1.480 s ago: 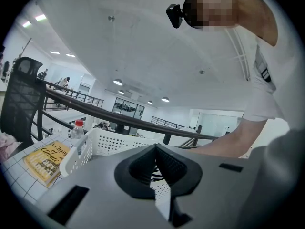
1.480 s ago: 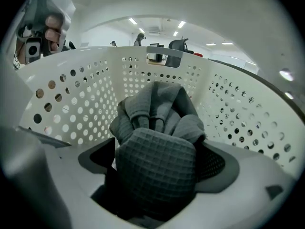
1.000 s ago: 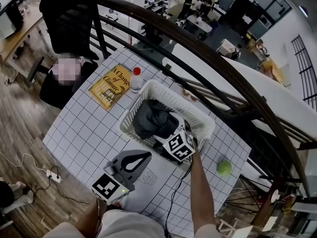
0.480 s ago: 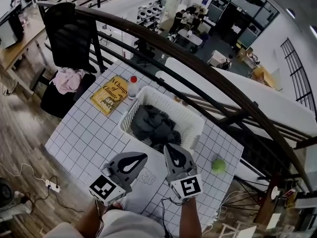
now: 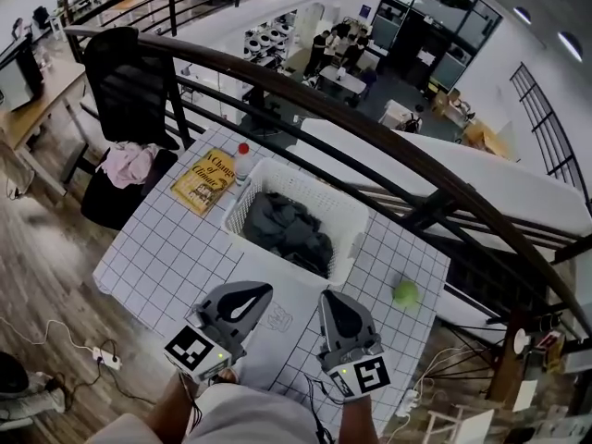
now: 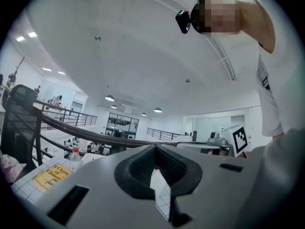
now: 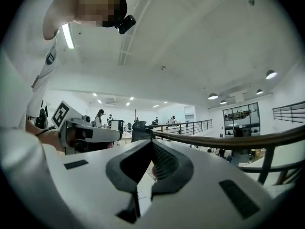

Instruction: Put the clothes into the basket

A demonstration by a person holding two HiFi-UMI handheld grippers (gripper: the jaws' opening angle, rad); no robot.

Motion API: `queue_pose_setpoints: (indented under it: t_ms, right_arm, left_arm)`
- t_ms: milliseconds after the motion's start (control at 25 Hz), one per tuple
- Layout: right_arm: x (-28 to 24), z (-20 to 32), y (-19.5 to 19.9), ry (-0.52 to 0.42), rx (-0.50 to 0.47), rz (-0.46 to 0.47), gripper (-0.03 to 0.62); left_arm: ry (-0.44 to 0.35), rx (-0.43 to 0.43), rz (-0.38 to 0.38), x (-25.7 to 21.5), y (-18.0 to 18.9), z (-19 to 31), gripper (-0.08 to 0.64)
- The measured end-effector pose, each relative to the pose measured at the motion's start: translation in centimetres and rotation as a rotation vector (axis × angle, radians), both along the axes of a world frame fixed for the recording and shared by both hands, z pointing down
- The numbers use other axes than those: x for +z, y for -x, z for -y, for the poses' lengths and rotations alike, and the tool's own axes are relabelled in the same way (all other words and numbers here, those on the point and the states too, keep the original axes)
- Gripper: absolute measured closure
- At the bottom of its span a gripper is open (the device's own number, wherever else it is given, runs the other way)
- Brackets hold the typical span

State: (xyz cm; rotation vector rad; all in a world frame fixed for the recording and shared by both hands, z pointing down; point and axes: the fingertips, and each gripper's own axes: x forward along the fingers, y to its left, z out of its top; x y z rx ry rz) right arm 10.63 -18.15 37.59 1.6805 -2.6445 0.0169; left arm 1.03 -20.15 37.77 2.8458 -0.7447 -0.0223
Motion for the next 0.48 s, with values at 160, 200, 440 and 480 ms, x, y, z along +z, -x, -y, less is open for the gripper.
queue_pose_setpoints:
  t_ms: [160,200,440,480]
  right_arm:
    - [1.2,-2.1,-0.5,0.030,0.023,0.025,0.575]
    - [1.5,-2.5,-0.6,0.036,0.027,0.031,0.577]
    - [1.8,-3.5,-0.3,0.047,0.033,0.060,0.577]
    - [1.7,-3.5,-0.2,0.044,0.029,0.056,0.577]
  left_arm:
    - [-0.002,0.003,-0.010,-0.5,-0.3,-1.5,0.555]
    - [-0.003,0.005,-0.008,-0.5,-0.3,-1.8,0.555]
    - [-0.013,0.011,-0.003,-0.9,-0.7,-3.1,0.555]
    - [-0.016,0.010,-0.003,-1.0,-0.7,-3.2,0.555]
